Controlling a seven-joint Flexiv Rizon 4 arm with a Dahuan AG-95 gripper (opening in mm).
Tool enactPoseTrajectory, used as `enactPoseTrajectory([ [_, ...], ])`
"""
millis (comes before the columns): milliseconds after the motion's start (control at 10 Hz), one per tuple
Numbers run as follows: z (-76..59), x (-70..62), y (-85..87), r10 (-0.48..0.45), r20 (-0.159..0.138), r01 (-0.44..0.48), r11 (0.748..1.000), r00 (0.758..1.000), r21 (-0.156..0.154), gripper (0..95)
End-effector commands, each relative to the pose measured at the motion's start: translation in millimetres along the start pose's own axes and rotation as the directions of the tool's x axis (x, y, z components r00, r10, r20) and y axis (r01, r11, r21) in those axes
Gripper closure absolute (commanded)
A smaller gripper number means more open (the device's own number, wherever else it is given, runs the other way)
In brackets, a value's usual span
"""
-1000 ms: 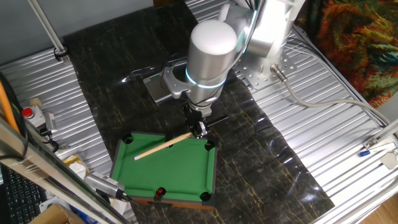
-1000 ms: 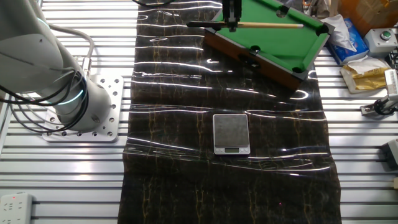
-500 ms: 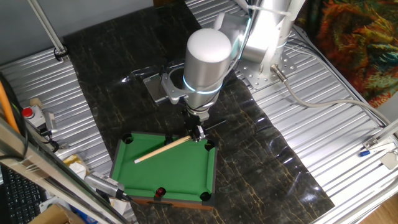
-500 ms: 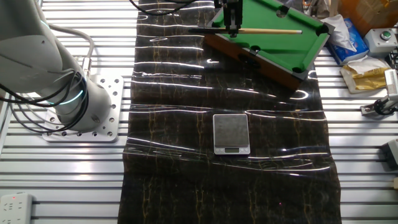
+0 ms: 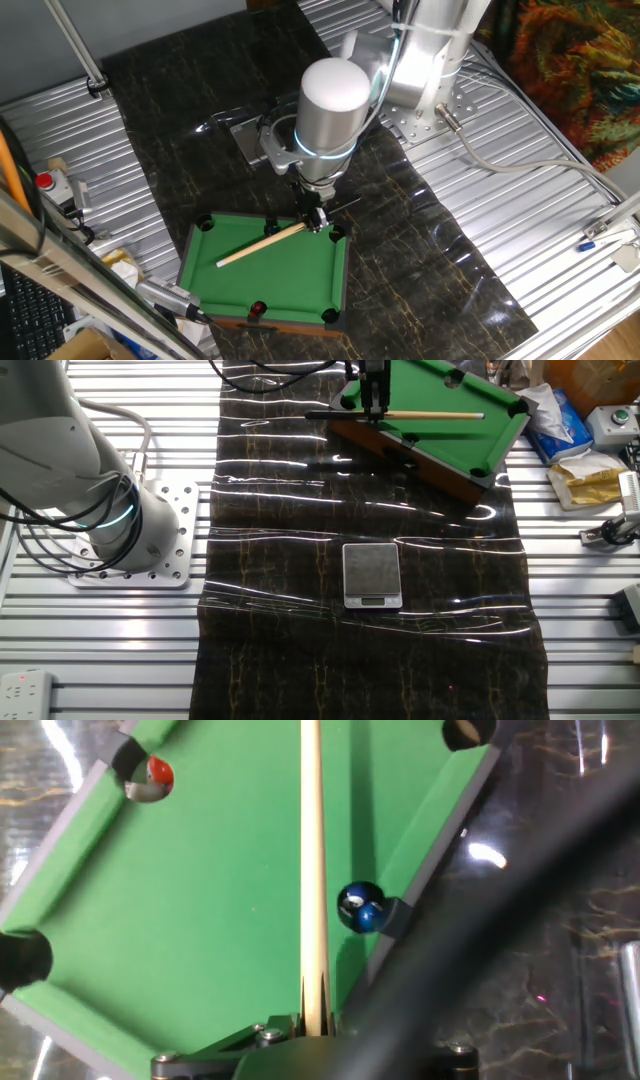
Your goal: Hit the pool ball
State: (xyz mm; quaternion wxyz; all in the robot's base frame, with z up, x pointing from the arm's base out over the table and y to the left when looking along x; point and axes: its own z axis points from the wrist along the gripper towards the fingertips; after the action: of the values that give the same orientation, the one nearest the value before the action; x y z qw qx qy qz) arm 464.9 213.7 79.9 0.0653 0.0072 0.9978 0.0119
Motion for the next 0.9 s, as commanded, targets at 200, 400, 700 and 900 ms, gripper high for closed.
enactPoseTrajectory([
  [200,-1.4,0.7,-1.2,-0.053,-0.012,0.053,0.998,0.999,-0.038,0.0],
  [400,-1.7,0.7,-1.2,-0.058,-0.019,0.058,0.998,0.998,-0.034,0.0],
  [700,-14.5,-0.1,-0.3,-0.067,-0.084,0.068,0.998,0.994,0.007,0.0],
  [900,-14.7,-0.1,-0.2,-0.086,-0.084,0.088,0.996,0.993,0.025,0.0],
])
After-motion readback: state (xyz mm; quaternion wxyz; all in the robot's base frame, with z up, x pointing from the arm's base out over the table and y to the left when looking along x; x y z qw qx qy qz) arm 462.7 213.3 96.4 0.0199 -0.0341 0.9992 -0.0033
